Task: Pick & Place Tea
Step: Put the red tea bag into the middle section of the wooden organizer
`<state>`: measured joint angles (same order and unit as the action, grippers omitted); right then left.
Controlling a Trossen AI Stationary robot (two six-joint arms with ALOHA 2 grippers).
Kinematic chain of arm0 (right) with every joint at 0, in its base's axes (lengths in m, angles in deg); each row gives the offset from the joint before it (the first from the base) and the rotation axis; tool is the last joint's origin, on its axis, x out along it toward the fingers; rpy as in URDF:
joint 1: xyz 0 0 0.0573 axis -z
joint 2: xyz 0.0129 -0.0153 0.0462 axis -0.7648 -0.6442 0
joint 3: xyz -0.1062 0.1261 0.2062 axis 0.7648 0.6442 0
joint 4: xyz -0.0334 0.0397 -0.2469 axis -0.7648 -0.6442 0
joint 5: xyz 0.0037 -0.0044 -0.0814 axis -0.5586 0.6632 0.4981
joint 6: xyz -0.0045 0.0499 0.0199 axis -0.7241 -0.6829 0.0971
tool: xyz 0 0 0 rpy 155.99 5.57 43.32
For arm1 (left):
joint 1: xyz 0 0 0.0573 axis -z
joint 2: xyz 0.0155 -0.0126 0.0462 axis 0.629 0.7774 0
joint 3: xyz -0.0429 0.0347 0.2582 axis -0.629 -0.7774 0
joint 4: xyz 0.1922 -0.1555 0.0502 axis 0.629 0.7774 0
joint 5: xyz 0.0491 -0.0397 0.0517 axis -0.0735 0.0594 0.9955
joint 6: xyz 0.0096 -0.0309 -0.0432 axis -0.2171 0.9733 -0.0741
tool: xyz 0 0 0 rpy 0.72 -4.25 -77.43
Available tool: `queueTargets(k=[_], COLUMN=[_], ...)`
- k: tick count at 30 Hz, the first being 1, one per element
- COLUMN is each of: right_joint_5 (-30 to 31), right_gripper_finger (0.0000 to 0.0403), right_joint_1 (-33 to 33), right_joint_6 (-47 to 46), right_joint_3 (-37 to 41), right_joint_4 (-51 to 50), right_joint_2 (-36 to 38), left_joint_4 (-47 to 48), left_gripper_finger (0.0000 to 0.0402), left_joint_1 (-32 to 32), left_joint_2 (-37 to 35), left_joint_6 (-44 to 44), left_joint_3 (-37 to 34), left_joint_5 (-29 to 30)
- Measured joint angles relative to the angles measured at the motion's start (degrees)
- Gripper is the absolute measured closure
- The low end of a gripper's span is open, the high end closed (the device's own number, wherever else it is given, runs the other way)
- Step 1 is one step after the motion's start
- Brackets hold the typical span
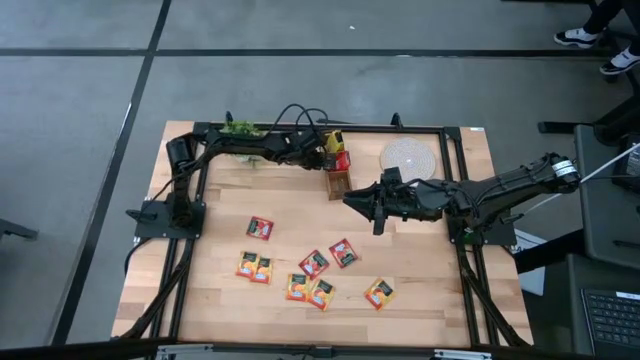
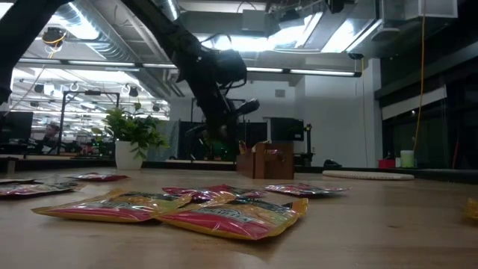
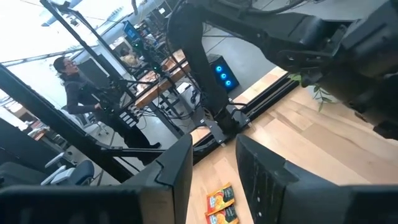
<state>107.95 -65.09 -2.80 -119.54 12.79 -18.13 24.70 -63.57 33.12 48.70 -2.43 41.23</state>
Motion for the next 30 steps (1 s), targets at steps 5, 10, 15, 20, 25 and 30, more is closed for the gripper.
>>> queueTargets(k=[5, 10, 15, 20, 25, 30], right_joint_5=[0.17, 0.19, 0.17, 0.16, 0.15, 0.13], right_gripper_finger=[0.0278, 0.0278, 0.0278, 0.0278, 0.0278, 0.0278], right_joint_1=[0.00, 0.00, 0.00, 0.00, -0.11, -0.11], right_joint_6=[-0.04, -0.02, 0.12, 0.22, 0.06, 0.21], right_joint_3=[0.00, 0.00, 0.00, 0.00, 0.00, 0.00], right_joint_4=[-0.22, -0.24, -0.26, -0.31, -0.22, -0.26], right_joint_2=[0.00, 0.00, 0.00, 0.00, 0.00, 0.00], left_joint_4=[-3.05, -5.75, -11.46, -16.84, -16.85, -17.05], left_gripper_finger=[0.0399, 0.0399, 0.0399, 0.0400, 0.0399, 0.0399], left_joint_1=[0.45, 0.39, 0.43, 0.47, 1.55, 2.64], left_joint_2=[0.00, -0.02, 1.07, 4.06, 3.63, -0.82], left_joint_6=[-0.04, -0.06, 0.06, 4.37, 2.69, -2.51], left_joint_3=[0.84, 1.20, 1.20, 1.20, 1.18, 1.20], left_joint_5=[0.10, 0.65, 0.57, -3.06, -1.73, -0.53])
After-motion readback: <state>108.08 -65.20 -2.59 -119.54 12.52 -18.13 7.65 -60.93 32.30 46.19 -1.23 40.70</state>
